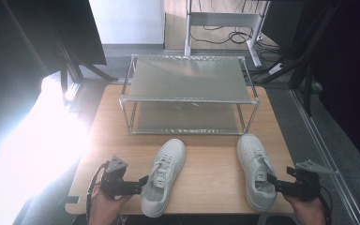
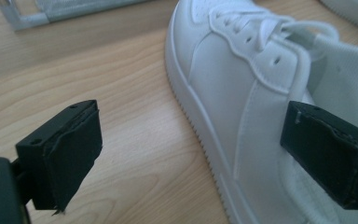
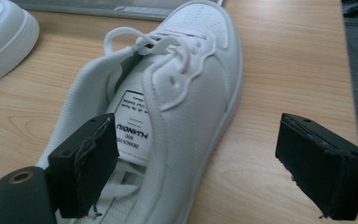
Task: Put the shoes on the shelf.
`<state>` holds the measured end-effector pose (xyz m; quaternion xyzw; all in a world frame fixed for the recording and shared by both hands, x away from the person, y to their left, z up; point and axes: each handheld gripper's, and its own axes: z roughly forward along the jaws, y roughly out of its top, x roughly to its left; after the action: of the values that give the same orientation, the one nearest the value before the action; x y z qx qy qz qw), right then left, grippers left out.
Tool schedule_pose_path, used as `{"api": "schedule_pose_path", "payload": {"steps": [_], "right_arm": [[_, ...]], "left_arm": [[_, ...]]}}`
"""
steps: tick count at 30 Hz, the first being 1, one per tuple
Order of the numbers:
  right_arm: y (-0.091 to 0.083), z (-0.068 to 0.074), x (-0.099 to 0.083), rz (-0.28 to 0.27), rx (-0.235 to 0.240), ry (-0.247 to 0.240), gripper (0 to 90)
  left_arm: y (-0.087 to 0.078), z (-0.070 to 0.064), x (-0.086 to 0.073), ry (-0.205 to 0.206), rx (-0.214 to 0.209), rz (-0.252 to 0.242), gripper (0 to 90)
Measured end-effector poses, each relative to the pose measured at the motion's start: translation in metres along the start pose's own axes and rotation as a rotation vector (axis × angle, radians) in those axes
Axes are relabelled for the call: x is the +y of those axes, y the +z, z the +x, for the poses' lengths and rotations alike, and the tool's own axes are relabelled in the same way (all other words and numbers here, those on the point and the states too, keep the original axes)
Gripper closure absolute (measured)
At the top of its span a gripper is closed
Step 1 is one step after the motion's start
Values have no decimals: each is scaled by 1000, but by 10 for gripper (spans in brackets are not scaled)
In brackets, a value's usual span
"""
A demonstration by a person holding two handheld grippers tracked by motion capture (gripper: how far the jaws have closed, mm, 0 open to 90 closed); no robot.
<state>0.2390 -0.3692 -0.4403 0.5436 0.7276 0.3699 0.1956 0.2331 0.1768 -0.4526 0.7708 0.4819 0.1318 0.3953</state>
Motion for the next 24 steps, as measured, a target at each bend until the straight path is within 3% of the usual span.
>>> {"api": "schedule_pose_path", "payload": {"steps": [1, 7, 11, 16, 18, 20, 21, 24], "right_arm": [[6, 1, 2, 20, -20, -7, 167], [15, 4, 7, 36, -39, 5, 224], [26, 5, 10, 78, -49, 2, 304], [33, 6, 13, 104, -61, 13, 397], [34, 5, 14, 115, -77, 15, 470], [35, 4, 14, 122, -88, 12, 477], [37, 3, 14, 138, -82, 16, 543], [37, 4, 13, 140, -79, 18, 615]], "left_arm": [[-1, -2, 2, -5, -24, -7, 71], [10, -14, 6, 38, -34, 31, 74], [27, -16, 9, 62, 40, 78, 141], [37, -17, 12, 70, 62, 116, 157], [45, -21, 14, 98, 100, 155, 200], [46, -20, 14, 98, 105, 159, 222], [46, -19, 15, 93, 100, 161, 234], [47, -16, 14, 58, 54, 169, 270]]}}
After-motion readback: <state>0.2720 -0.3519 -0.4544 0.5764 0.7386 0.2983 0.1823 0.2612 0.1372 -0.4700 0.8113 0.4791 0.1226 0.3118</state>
